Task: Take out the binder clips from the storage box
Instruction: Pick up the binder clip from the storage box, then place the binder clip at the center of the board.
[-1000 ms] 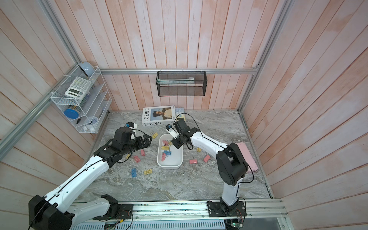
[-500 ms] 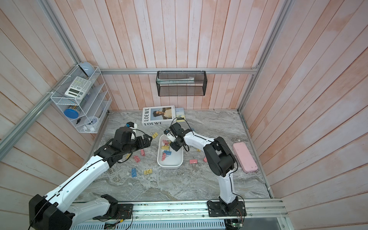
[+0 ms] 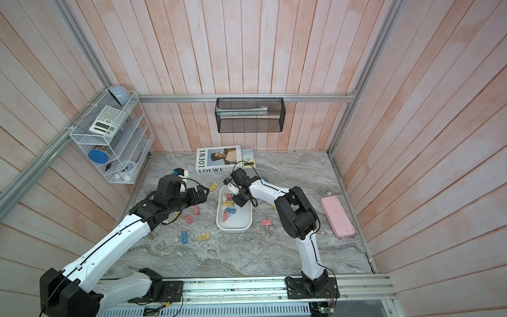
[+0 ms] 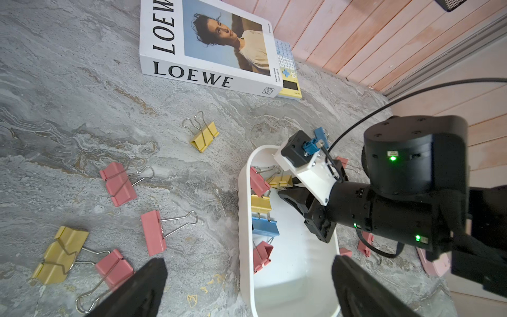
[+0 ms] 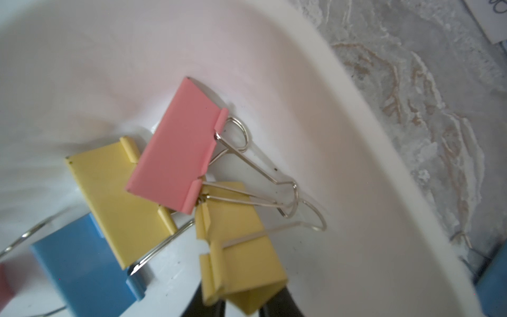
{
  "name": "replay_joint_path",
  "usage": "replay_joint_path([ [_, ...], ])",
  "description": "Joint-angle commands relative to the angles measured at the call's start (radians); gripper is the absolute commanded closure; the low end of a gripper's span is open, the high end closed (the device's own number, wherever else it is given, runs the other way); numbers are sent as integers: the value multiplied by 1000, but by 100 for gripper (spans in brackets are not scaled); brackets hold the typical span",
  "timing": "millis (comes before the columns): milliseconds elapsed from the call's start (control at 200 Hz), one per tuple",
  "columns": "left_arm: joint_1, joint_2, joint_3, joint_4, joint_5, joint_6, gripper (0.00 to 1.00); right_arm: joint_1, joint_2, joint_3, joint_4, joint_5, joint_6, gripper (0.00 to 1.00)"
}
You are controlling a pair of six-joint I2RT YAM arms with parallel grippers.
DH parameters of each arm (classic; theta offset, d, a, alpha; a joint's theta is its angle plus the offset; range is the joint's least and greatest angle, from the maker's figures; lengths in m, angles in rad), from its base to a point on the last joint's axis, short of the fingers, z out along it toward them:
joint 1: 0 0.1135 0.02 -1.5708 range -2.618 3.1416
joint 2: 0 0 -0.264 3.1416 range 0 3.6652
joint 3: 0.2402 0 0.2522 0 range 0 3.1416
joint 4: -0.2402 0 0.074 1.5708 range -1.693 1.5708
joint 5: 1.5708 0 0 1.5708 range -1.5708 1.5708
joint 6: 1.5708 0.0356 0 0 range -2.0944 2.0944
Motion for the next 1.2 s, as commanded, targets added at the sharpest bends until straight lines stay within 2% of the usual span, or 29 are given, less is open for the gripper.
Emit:
replay_joint_path([
  [0, 7, -2, 4, -10, -6, 15, 0, 3, 22, 16, -60, -11, -3, 92],
  [35, 8, -3, 4, -12, -6, 15, 0, 3, 17, 13, -59, -12, -6, 100],
  [360, 9, 3, 5, 2, 4, 9, 0, 1, -131, -44, -49, -32, 30, 100],
  [615, 9, 18, 12, 31, 21, -5, 0, -48, -312, -123, -77, -101, 154, 100],
  [760, 4, 30, 19, 47, 18, -12, 0, -143, -405, -186, -67, -201, 296, 100],
  [825, -2, 36, 28, 44, -1, -9, 0, -199, -434, -222, -43, -227, 414, 100],
  [900, -7, 41, 33, 51, -10, -14, 0, -277, -454, -261, -6, -316, 482, 100],
  [1085, -17, 51, 46, 53, -9, -19, 0, -449, -444, -329, 81, -430, 631, 100],
  [1195, -22, 45, 47, 47, -10, -19, 0, -554, -389, -339, 148, -531, 748, 100],
])
